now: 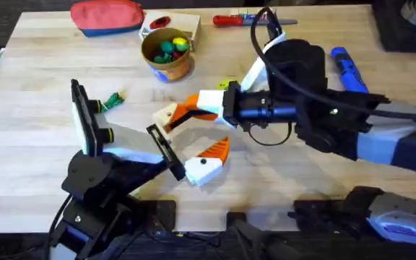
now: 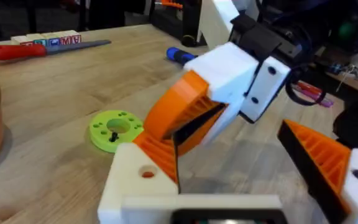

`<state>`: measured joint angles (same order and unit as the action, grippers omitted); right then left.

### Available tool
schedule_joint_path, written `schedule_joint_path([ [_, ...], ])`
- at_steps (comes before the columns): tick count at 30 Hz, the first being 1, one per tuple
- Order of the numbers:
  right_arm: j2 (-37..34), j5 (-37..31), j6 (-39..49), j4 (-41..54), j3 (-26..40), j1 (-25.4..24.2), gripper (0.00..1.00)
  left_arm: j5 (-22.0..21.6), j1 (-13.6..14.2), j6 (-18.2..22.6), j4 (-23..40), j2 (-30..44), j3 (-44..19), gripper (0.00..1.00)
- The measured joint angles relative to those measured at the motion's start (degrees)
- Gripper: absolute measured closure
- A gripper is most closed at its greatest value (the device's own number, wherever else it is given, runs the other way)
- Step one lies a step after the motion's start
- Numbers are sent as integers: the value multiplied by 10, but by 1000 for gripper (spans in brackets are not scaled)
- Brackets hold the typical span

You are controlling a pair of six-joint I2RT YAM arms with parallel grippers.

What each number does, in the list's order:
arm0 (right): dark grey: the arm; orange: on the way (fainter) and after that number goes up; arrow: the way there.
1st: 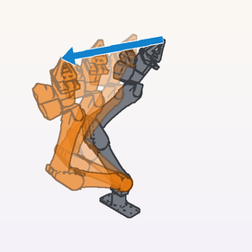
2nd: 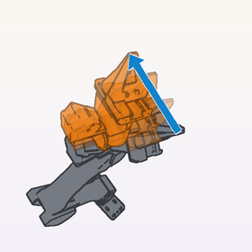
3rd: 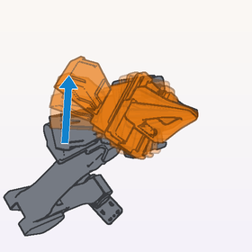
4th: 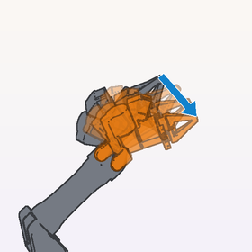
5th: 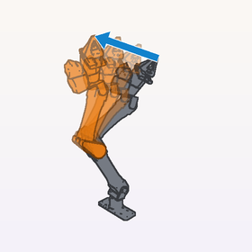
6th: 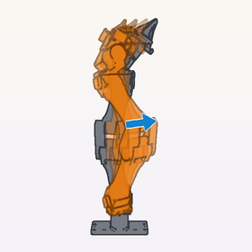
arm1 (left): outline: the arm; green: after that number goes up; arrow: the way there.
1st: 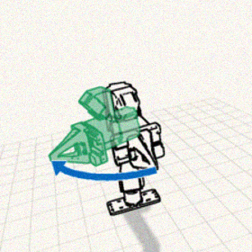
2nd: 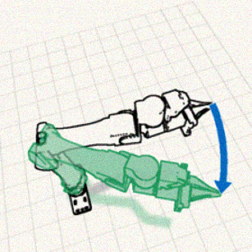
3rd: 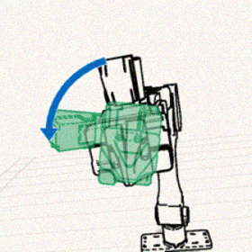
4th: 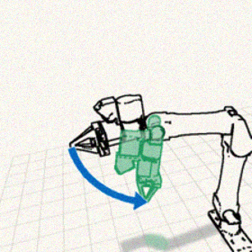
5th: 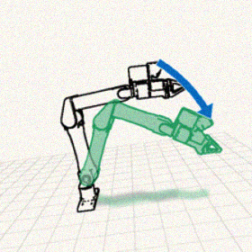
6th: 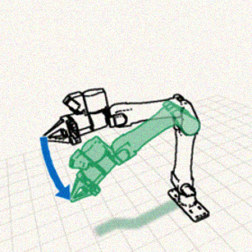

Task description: Pick up the gripper from the table and insert it into the empty holder that is missing its gripper. Then pick up a screw, insert it into the mounting hole, and use the screwdriver to tighten it. Finally, clean up the table by picking up the vegetable and placing it into the bucket.

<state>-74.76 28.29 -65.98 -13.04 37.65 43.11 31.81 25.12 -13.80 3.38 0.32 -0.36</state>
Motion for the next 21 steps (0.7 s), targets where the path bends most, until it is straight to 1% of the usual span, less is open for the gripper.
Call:
schedule_joint_path([
  [3,0,4,20,1,0,0,898,0,0,0,0,0,0,14],
  [5,0,11,36,2,0,0,775,1,0,1,0,0,0,14],
  [6,0,19,45,3,0,0,735,0,0,2,0,0,0,14],
  [10,8,35,67,10,0,0,640,7,0,10,-1,0,0,14],
  [13,14,64,78,11,0,7,547,38,8,19,-1,0,0,14],
  [15,15,79,82,12,0,11,488,51,11,23,-1,0,0,15],
  [19,15,91,90,12,0,10,345,64,11,27,-1,0,0,15],
  [21,15,95,96,12,0,7,257,67,11,27,-1,0,0,15],
])
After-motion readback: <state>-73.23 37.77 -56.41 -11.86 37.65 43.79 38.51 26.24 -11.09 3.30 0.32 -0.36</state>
